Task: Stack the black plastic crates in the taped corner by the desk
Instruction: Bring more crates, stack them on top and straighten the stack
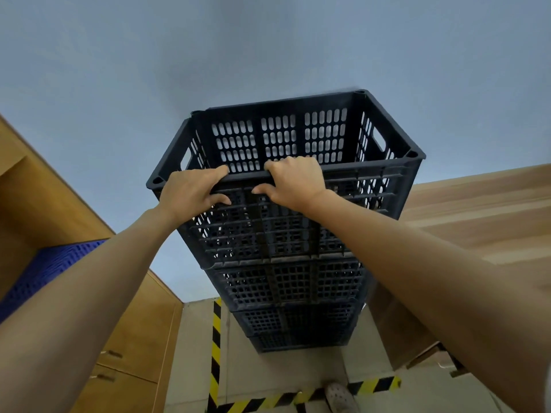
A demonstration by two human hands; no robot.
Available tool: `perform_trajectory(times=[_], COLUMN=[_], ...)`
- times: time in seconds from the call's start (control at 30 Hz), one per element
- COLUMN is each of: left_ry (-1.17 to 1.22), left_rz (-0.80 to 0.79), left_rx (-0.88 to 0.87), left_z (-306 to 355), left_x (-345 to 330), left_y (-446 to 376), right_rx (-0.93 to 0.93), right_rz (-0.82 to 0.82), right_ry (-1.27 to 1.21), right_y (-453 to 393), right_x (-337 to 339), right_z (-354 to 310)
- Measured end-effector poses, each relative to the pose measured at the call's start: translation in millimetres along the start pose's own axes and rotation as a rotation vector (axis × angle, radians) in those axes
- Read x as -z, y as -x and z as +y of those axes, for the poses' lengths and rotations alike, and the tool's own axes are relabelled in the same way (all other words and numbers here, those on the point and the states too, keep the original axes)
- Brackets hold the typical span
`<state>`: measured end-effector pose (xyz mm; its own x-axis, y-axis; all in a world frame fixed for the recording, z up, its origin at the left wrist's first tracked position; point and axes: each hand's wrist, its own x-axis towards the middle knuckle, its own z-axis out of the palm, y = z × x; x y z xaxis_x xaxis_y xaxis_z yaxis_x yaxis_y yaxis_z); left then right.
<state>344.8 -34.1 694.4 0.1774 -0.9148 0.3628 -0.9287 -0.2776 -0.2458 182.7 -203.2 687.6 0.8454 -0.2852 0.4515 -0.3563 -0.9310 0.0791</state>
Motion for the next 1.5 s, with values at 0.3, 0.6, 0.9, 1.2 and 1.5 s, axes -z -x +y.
perform_trajectory(times=[0.3,0.6,0.9,1.2,1.5], left_ry=[0.032,0.002,-0.017,0.006,-0.036], left_rz=[-0.023,-0.004,-0.002,-0.052,-0.403], left_rx=[0.013,0.043,0.087,0.178,0.261], left_z=[0,7,27,40,54], left_x=[2,1,-3,4,29], left_y=[3,1,-19,-17,-24], right_rx=[0.141,0.165,0.213,0.209,0.142], right_rz=[-0.153,-0.175,-0.149,-0.148,-0.271], right_ry=[-0.087,0.025,0.03,-0.009,-0.041], right_y=[22,34,21,28,29], right_x=[22,21,11,13,20], right_z=[48,103,141,138,127])
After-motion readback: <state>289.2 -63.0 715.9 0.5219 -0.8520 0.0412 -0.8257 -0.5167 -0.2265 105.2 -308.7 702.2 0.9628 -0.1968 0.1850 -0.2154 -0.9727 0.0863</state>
